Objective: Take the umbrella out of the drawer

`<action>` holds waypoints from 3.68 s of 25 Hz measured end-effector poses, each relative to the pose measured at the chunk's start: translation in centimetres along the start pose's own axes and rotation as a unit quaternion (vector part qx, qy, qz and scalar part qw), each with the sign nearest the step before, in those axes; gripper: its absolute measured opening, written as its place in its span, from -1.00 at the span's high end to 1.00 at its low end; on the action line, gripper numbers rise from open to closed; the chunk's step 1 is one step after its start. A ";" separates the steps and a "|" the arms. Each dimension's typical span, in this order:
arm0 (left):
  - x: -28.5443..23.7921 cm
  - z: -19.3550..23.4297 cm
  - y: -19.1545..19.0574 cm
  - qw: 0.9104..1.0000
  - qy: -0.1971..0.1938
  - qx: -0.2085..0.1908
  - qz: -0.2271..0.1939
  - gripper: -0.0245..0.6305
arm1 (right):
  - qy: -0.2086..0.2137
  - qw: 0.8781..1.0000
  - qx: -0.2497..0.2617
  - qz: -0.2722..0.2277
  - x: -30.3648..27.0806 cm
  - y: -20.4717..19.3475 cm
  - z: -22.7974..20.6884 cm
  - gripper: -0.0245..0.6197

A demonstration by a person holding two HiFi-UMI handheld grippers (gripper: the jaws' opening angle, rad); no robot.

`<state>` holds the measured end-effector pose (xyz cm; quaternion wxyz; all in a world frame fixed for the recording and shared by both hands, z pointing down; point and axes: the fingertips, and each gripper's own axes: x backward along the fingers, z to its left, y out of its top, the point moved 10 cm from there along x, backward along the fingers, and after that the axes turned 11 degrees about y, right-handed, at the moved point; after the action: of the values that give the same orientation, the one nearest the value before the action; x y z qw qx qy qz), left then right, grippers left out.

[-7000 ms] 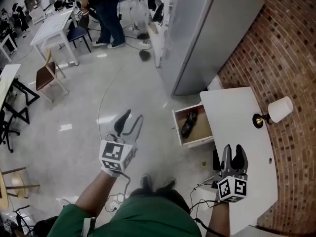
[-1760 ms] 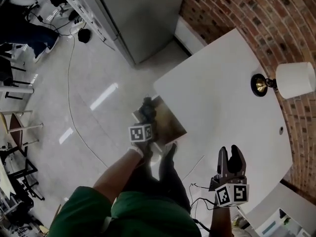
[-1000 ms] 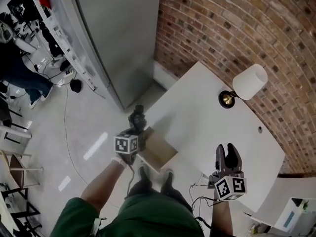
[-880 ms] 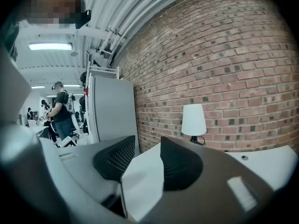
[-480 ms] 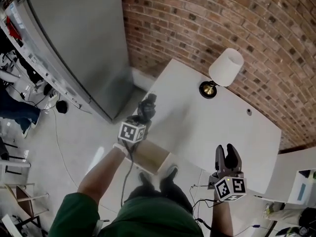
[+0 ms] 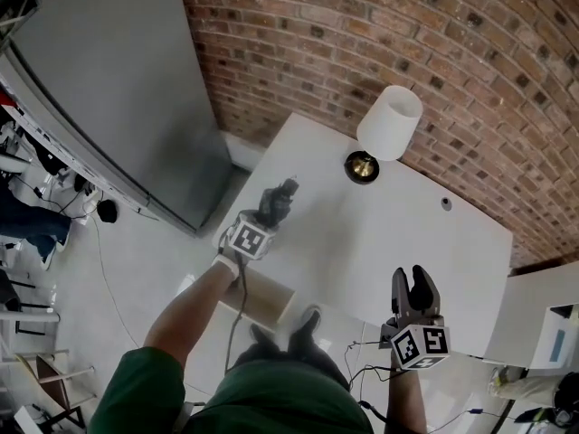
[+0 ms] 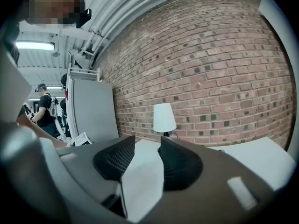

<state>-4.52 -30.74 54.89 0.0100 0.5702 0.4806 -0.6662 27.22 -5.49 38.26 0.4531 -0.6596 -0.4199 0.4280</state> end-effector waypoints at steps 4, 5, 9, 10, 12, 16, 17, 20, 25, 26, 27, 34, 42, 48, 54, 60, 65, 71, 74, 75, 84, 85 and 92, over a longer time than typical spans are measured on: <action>-3.1 -0.9 1.9 0.999 0.000 -0.041 0.003 0.29 | -0.007 1.000 -0.008 0.002 -0.1 0.4 -2.3 0.40; -3.6 -1.2 2.4 0.999 0.002 -0.049 0.009 0.29 | -0.007 1.000 -0.008 0.003 -0.2 0.4 -2.9 0.40; -6.5 -1.8 4.0 0.995 0.012 -0.091 0.037 0.29 | -0.010 1.000 -0.009 0.010 -0.5 0.3 -5.3 0.40; -7.3 -1.9 4.2 0.993 0.017 -0.105 0.045 0.29 | -0.010 1.000 -0.009 0.010 -0.6 0.2 -5.8 0.40; -8.8 -2.0 4.5 0.989 0.030 -0.133 0.058 0.29 | -0.011 1.000 -0.009 0.014 -0.8 0.2 -6.8 0.40; -11.2 -2.4 5.3 0.979 0.049 -0.183 0.075 0.28 | -0.015 1.000 -0.013 0.021 -1.3 0.2 -8.8 0.40; -11.7 -2.7 5.5 0.976 0.050 -0.196 0.078 0.28 | -0.016 1.000 -0.014 0.022 -1.4 0.2 -9.3 0.40; -13.1 -3.2 5.6 0.971 0.048 -0.217 0.085 0.27 | -0.014 1.000 -0.013 0.025 -2.0 0.3 -10.3 0.40; -14.4 -2.9 4.3 0.980 0.042 -0.178 0.082 0.20 | -0.012 0.999 -0.016 0.029 -2.9 0.3 -10.8 0.40; -14.3 -2.8 4.2 0.981 0.042 -0.175 0.076 0.19 | -0.012 0.999 -0.017 0.030 -3.0 0.3 -10.8 0.40; -14.2 -2.8 4.2 0.981 0.042 -0.178 0.069 0.16 | -0.012 0.999 -0.017 0.032 -3.1 0.3 -10.8 0.40; -10.3 -2.0 5.5 0.987 0.044 -0.156 -0.023 0.03 | -0.002 1.000 -0.014 0.026 -4.5 0.7 -9.3 0.40; -0.3 0.8 9.2 0.975 0.088 -0.109 -0.173 0.12 | 0.004 1.000 0.009 0.005 -6.4 2.2 -6.7 0.40; 9.2 2.7 11.3 0.954 0.104 -0.031 -0.280 0.25 | -0.009 0.999 0.034 -0.035 -6.8 4.9 -5.2 0.40; 17.7 3.4 12.0 0.927 0.118 0.018 -0.356 0.40 | -0.003 0.996 0.047 -0.073 -6.7 7.4 -2.7 0.40; 22.7 3.3 11.4 0.912 0.127 0.041 -0.387 0.44 | 0.005 0.994 0.058 -0.096 -6.6 8.9 -0.6 0.49; 25.4 3.6 10.6 0.900 0.144 0.063 -0.406 0.46 | 0.019 0.991 0.065 -0.114 -6.3 10.1 0.5 0.62; 27.0 4.4 9.6 0.892 0.156 0.088 -0.414 0.51 | 0.028 0.989 0.071 -0.127 -6.0 11.1 1.4 0.83; 27.2 4.4 9.5 0.891 0.156 0.091 -0.417 0.52 | 0.027 0.988 0.071 -0.133 -5.7 11.1 1.4 0.83; 27.2 4.4 9.5 0.890 0.155 0.092 -0.418 0.53 | 0.027 0.988 0.071 -0.134 -5.7 11.1 1.3 0.83; 26.9 3.9 9.6 0.892 0.150 0.091 -0.417 0.54 | 0.030 0.983 0.089 -0.156 -5.0 11.1 1.1 0.84; 26.8 3.8 9.6 0.892 0.149 0.091 -0.417 0.54 | 0.030 0.982 0.092 -0.159 -4.9 11.1 1.0 0.84; 26.4 3.1 9.6 0.896 0.148 0.088 -0.409 0.54 | 0.021 0.985 0.094 -0.145 -4.6 11.2 0.8 0.90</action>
<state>-10.70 -23.82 28.22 -0.3848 0.4133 0.6068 -0.5593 27.05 -12.32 28.24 0.5788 -0.5552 -0.4594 0.3816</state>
